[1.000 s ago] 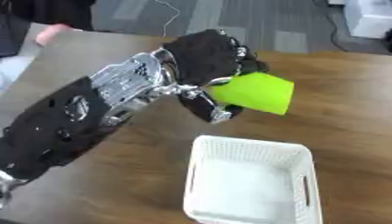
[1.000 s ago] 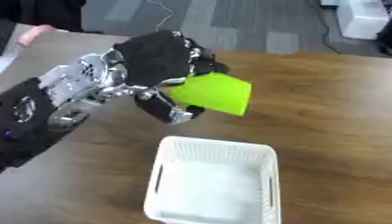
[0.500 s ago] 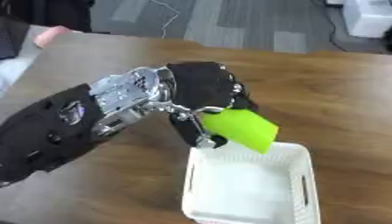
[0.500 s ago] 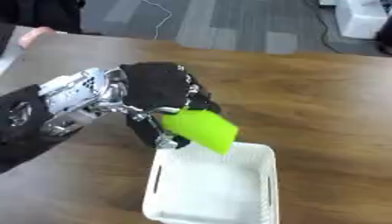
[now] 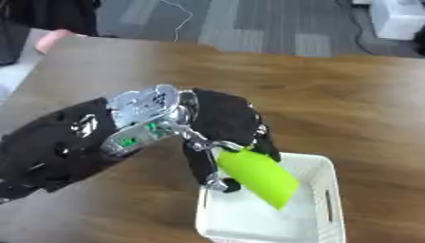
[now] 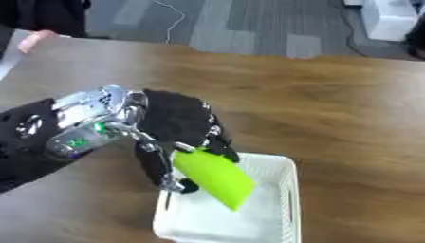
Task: Pick up objects on the table and place them in the box.
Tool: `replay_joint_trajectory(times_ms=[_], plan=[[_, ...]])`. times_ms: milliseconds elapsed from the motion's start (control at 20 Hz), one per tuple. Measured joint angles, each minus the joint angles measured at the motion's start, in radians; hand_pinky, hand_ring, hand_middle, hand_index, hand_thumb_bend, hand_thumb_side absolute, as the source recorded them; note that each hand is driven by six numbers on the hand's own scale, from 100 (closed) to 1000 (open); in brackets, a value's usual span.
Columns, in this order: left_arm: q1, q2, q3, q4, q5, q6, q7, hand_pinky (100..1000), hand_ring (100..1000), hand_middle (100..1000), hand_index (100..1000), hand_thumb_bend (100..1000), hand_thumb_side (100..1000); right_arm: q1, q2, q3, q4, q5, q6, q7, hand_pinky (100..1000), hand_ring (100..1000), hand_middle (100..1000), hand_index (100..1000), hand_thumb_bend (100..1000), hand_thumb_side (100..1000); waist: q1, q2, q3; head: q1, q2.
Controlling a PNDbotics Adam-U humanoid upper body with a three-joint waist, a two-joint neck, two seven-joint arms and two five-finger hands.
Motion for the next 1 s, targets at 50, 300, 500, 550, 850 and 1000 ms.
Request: replay_joint_trajectory(times_ms=[50,300,500,550,850,1000], plan=[[0.0,0.003,-0.002,0.0,0.013,-0.011,-0.018,100,100,117,286,135,735,0.0,0.0,0.001,0.0,0.0,-0.001,0.001,254,440,559,563,100,1000,0.0,0.0,0.0,0.0,0.0],[-0.002,0.016,-0.002,-0.001,0.034,-0.023,-0.116,568,735,738,766,398,1000,0.0,0.0,0.005,0.0,-0.003,-0.002,0.006,253,439,559,563,100,1000,0.0,-0.002,0.0,0.0,0.0],[-0.004,0.016,0.005,-0.001,0.032,0.026,-0.164,1000,1000,991,964,586,1000,0.0,0.0,0.005,0.0,-0.003,0.0,0.008,253,440,559,563,100,1000,0.0,-0.002,0.0,0.0,0.0],[-0.005,0.016,0.008,-0.001,0.028,0.033,-0.171,910,982,939,930,545,1000,0.0,0.0,0.005,0.0,-0.004,-0.002,0.01,253,439,559,563,100,1000,0.0,-0.002,0.0,0.0,0.0],[-0.008,0.015,0.031,-0.002,-0.04,0.047,-0.185,1000,1000,1000,1000,605,1000,0.0,0.0,0.007,0.0,-0.005,-0.005,0.016,252,439,559,563,100,1000,0.0,-0.003,0.001,0.0,0.0],[-0.012,0.014,0.035,-0.002,-0.06,0.05,-0.188,1000,1000,1000,1000,617,1000,0.0,-0.001,0.011,0.0,-0.005,-0.004,0.021,252,440,560,564,100,1000,0.0,-0.003,0.001,0.0,0.0]])
